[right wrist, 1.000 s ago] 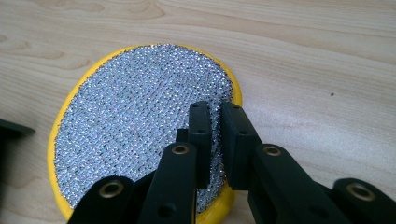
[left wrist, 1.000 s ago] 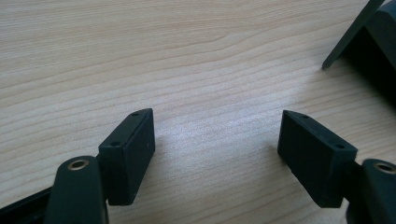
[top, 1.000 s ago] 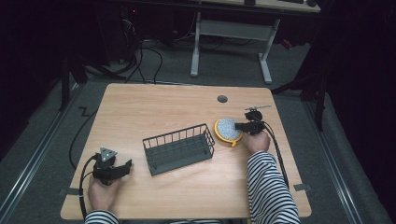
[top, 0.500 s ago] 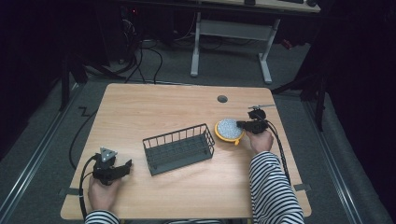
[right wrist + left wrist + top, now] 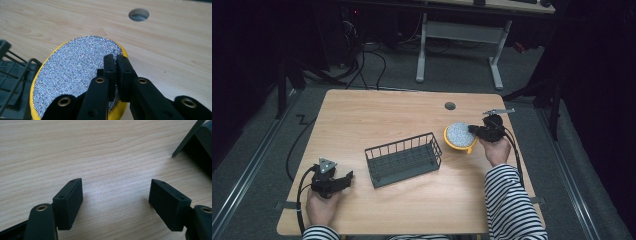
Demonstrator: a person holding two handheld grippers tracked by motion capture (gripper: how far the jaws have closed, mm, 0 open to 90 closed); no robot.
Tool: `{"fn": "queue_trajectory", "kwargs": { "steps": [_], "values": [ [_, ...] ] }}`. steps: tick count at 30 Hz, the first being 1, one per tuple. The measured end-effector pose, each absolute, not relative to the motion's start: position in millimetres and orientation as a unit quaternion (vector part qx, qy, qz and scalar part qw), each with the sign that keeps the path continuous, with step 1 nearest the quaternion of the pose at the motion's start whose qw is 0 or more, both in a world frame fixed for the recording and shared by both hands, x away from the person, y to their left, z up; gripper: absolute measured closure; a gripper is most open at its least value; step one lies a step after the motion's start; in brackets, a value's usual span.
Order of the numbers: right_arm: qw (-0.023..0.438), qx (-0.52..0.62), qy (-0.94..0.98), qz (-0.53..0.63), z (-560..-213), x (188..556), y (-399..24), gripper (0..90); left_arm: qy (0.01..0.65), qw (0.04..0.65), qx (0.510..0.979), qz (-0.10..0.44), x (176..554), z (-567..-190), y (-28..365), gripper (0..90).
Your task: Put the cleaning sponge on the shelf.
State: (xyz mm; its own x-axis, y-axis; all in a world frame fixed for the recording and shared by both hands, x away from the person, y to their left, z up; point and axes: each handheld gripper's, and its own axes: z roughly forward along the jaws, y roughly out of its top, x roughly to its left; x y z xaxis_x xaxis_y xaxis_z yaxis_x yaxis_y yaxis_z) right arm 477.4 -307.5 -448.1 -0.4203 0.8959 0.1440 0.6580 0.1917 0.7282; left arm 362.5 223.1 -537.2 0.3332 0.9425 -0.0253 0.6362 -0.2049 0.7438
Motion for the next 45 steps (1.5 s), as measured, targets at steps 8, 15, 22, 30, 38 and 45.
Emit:
{"fn": "queue_trajectory", "kwargs": {
  "steps": [8, 15, 22, 30, 38, 45],
  "values": [
    [0.181, 0.487, 0.756, 0.398, -420.1, 466.1, -305.0, 87.2, 0.53, 0.336, 0.744, 0.228, 362.5, -537.2, 222.4, 27.9],
    [0.187, 0.438, 0.767, 0.43, -393.9, 459.5, -277.1, 87.2, 0.53, 0.336, 0.744, 0.228, 362.5, -537.2, 222.4, 27.9],
    [0.175, 0.394, 0.782, 0.45, -382.0, 459.2, -238.1, 87.1, 0.529, 0.335, 0.746, 0.228, 362.5, -537.1, 222.3, 27.3],
    [0.164, 0.373, 0.794, 0.451, -390.9, 465.9, -197.0, 86.9, 0.528, 0.335, 0.747, 0.227, 362.5, -537.1, 222.0, 26.4],
    [0.168, 0.366, 0.796, 0.451, -405.2, 467.3, -178.8, 86.7, 0.528, 0.335, 0.747, 0.227, 362.6, -537.3, 222.0, 26.2],
    [0.171, 0.36, 0.802, 0.445, -415.3, 465.5, -174.8, 86.4, 0.527, 0.335, 0.748, 0.226, 362.6, -537.2, 222.1, 26.1]
  ]
}}
